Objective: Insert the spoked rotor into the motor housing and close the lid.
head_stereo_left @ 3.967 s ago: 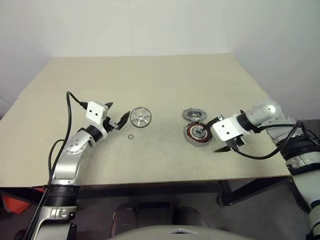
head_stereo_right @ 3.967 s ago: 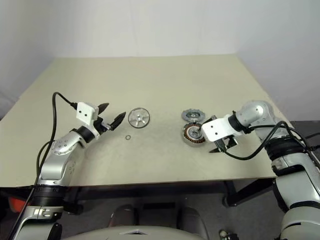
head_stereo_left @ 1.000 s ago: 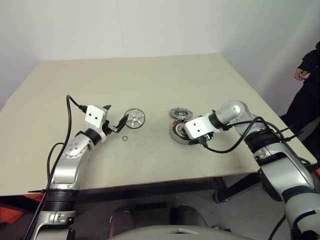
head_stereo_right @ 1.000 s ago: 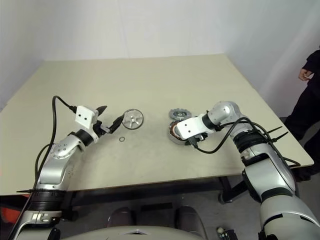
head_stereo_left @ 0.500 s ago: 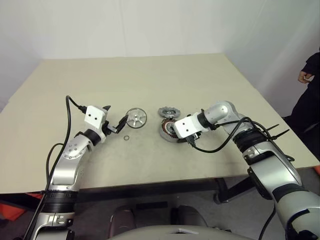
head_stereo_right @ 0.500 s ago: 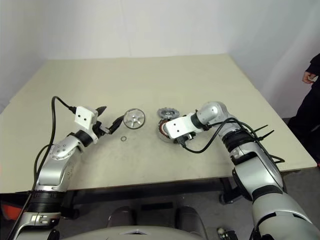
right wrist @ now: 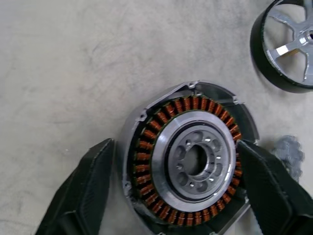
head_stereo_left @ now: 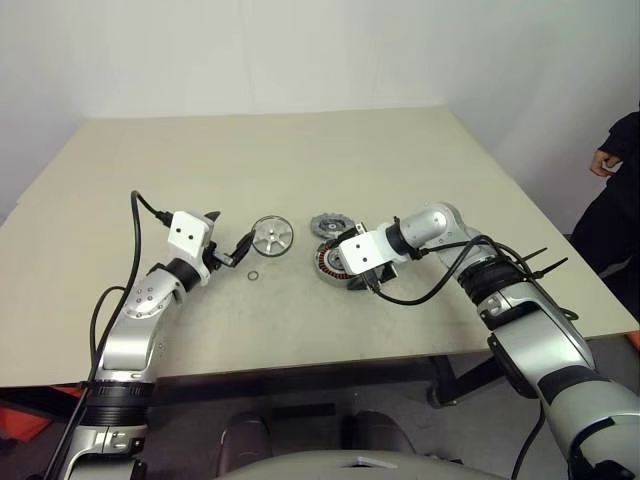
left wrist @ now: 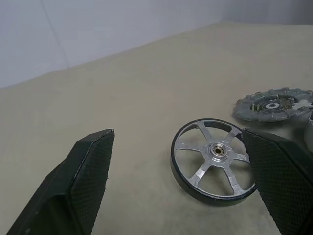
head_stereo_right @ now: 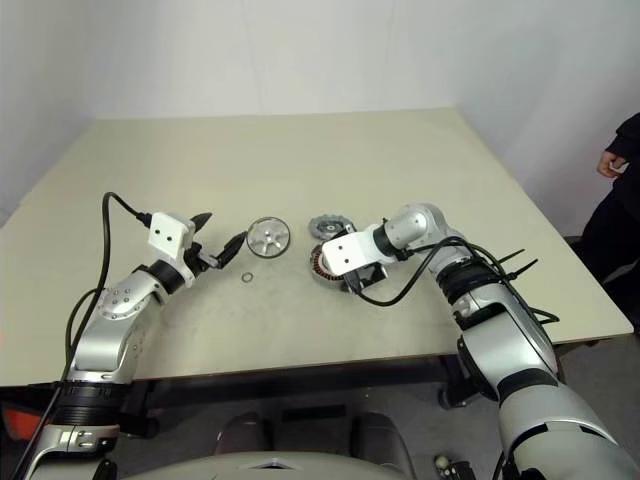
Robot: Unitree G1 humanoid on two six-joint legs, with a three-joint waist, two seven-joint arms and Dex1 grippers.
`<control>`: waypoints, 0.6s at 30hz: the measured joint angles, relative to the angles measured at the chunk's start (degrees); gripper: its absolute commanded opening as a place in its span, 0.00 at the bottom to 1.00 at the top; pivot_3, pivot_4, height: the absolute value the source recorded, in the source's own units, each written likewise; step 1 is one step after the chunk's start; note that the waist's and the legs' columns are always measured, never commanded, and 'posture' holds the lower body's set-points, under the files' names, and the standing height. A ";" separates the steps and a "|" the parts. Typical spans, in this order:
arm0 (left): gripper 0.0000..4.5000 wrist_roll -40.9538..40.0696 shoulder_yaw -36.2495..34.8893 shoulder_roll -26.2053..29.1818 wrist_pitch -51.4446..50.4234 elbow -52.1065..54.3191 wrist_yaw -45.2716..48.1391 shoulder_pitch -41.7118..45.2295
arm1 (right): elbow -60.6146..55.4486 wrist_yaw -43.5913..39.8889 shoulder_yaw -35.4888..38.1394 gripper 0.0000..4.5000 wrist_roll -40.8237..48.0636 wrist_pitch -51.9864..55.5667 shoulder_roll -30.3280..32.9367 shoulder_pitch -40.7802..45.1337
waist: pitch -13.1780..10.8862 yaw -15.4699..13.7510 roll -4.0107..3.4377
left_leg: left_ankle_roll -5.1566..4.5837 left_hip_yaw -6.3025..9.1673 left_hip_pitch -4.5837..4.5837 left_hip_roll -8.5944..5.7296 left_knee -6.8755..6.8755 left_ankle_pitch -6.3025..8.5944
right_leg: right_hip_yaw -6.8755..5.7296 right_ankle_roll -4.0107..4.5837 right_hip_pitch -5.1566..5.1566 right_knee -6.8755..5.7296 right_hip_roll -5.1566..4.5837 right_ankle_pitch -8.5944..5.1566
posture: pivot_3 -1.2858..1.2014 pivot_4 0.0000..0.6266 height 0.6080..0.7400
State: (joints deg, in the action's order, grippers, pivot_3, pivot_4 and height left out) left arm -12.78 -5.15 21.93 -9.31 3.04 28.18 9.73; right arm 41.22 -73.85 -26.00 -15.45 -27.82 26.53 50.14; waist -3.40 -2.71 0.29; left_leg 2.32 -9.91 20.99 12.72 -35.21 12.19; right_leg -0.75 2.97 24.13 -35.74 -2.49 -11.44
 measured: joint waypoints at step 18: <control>0.98 -11.88 -3.63 5.27 -13.92 6.87 7.40 -10.36 | -20.38 2.36 8.40 0.99 12.29 19.64 1.18 -5.41 | -0.01 0.02 -0.02 | 0.05 0.01 -0.09 0.00 0.08 -0.03 | 0.02 -0.01 -0.02 0.01 0.02 -0.01 | 0.52 0.00 1.00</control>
State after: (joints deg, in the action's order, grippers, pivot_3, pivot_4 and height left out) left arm -24.66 -8.77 27.20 -23.23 9.91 35.58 -0.63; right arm 20.84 -71.50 -17.60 -3.16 -8.18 27.71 44.73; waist -3.41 -2.69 0.26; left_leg 2.37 -9.90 20.90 12.73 -35.13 12.16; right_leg -0.73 2.96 24.12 -35.73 -2.47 -11.45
